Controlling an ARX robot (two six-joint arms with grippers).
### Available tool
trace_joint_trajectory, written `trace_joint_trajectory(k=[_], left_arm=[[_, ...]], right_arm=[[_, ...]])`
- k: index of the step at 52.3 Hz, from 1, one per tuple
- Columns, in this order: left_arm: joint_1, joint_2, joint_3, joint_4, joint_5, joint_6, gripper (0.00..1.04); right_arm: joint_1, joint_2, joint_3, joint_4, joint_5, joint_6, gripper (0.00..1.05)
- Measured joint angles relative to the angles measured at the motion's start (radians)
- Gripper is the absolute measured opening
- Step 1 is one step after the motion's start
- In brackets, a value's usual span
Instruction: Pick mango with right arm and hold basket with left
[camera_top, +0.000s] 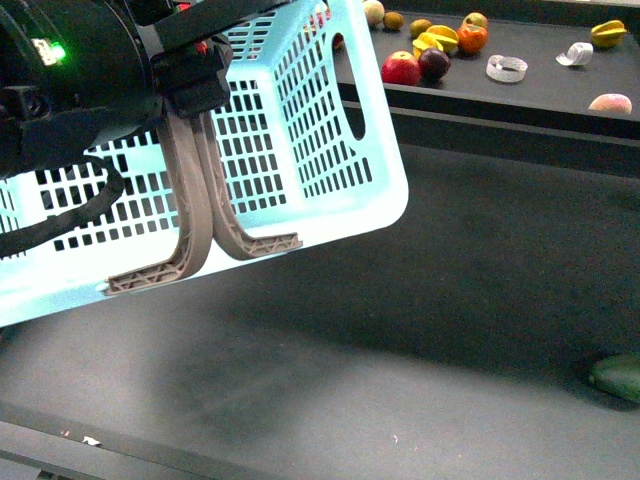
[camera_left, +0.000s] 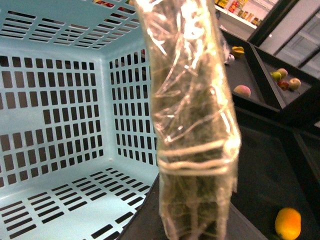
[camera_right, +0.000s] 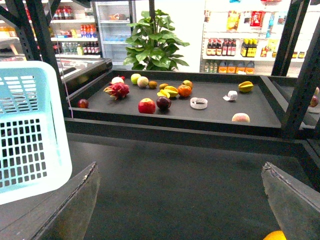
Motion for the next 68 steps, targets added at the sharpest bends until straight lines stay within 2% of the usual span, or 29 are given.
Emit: trace_joint_trajectory(k=[20, 32, 52, 68], left_arm=[[-0.173, -0.025, -0.050, 0.030, 0.025, 0.208, 0.06], [-0.216, 0.044, -0.011, 0.086, 0.000, 0.219, 0.06], [-0.211, 0.058, -0.006, 0.123, -0.019, 0.229, 0.06], [-0.101, 0.095, -0.019, 0.233, 0.085, 0.262, 0.06]], right_arm=[[0.000, 0.000, 0.000, 0.000, 0.000, 0.000, 0.96], [0.000, 0.000, 0.000, 0.000, 0.000, 0.000, 0.96], [0.000, 0.000, 0.000, 0.000, 0.000, 0.000, 0.96], [0.000, 0.000, 0.000, 0.000, 0.000, 0.000, 0.96]])
